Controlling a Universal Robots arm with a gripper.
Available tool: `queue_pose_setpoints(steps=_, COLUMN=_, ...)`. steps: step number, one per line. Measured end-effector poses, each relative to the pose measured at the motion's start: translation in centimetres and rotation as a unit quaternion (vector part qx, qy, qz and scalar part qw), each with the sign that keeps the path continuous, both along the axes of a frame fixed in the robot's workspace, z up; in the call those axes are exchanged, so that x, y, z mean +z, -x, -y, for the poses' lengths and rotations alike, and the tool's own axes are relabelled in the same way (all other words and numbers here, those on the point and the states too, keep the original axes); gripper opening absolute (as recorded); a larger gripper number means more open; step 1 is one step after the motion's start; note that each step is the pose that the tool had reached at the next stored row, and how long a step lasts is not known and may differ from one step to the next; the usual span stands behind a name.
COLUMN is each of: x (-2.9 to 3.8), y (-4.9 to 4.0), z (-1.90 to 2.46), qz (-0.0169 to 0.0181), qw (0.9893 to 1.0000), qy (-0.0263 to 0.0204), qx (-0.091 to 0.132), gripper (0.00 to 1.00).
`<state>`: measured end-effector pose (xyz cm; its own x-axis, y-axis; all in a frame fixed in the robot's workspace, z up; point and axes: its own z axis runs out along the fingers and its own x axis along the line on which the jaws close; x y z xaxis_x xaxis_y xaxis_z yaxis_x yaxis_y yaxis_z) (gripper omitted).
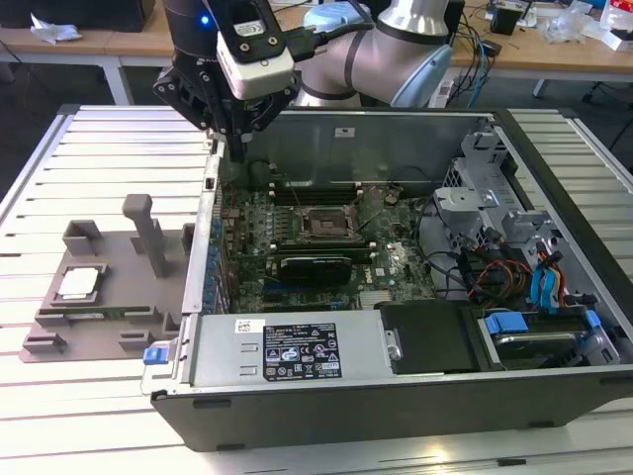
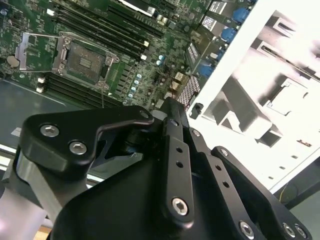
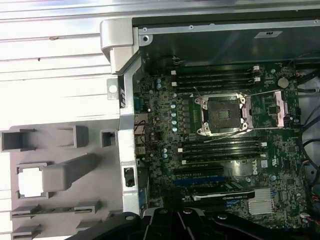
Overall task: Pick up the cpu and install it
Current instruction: 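Reach for the cpu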
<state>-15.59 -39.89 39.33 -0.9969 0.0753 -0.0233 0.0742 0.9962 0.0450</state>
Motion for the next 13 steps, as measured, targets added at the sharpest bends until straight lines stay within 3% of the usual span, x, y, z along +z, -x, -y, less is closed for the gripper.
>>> queue_pose_setpoints(steps=8, x=0.00, y=2.28, z=0.00, qz=0.0000, qw=1.0000, qy=0.0000, qx=0.000, gripper=0.11)
queue_pose_setpoints(steps=13, x=0.00, y=3.13, z=0.00, qz=0.0000, qw=1.0000, qy=0.0000, qx=0.000, gripper=0.11)
